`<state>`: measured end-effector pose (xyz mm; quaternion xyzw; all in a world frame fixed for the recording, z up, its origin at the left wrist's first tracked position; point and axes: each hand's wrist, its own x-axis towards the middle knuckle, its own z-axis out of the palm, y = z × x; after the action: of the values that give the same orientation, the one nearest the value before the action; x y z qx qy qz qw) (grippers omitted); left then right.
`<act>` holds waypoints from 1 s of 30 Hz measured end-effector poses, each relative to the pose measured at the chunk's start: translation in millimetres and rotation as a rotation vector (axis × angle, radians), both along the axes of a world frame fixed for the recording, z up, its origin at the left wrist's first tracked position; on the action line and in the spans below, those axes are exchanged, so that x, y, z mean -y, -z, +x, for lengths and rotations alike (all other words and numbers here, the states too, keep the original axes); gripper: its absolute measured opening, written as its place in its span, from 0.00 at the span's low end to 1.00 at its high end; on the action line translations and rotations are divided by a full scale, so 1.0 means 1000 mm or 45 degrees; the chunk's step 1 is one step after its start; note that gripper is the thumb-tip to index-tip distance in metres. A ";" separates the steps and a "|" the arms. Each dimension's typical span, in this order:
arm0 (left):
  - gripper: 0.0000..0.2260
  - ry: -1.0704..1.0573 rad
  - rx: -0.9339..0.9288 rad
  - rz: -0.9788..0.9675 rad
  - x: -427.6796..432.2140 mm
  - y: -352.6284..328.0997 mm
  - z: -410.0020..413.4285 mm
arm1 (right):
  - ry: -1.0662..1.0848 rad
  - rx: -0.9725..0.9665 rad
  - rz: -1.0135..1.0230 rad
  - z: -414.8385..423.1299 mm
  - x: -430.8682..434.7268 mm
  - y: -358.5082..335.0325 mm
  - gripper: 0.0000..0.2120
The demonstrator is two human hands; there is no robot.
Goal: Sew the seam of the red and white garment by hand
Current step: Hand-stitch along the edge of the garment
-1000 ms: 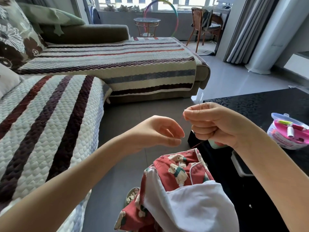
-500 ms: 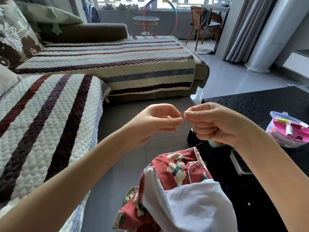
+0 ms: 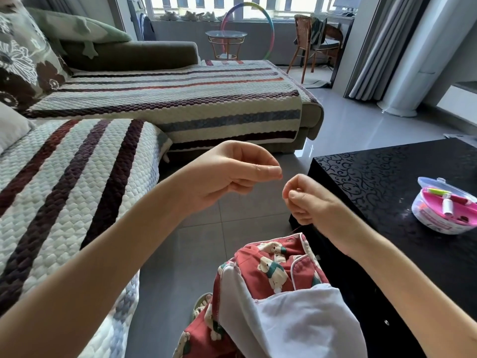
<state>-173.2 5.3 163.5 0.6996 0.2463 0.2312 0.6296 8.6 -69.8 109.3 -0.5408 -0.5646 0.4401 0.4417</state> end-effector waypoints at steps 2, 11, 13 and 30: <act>0.02 -0.005 -0.020 0.025 -0.001 -0.002 0.000 | 0.038 0.278 0.184 -0.008 -0.001 0.010 0.10; 0.02 -0.107 -0.082 0.035 -0.009 0.007 0.002 | -0.084 -0.482 0.291 -0.029 0.007 0.009 0.07; 0.03 -0.145 -0.105 0.037 -0.011 0.013 0.004 | -0.092 -0.744 0.209 -0.028 0.009 0.005 0.03; 0.30 0.140 -0.450 -0.155 -0.005 0.148 -0.014 | 0.492 -0.380 0.280 0.041 -0.002 -0.008 0.10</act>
<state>-187.4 10.7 16.0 0.7023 0.3279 0.0545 0.6295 49.8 -67.4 117.8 -0.5164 -0.4240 0.3584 0.6520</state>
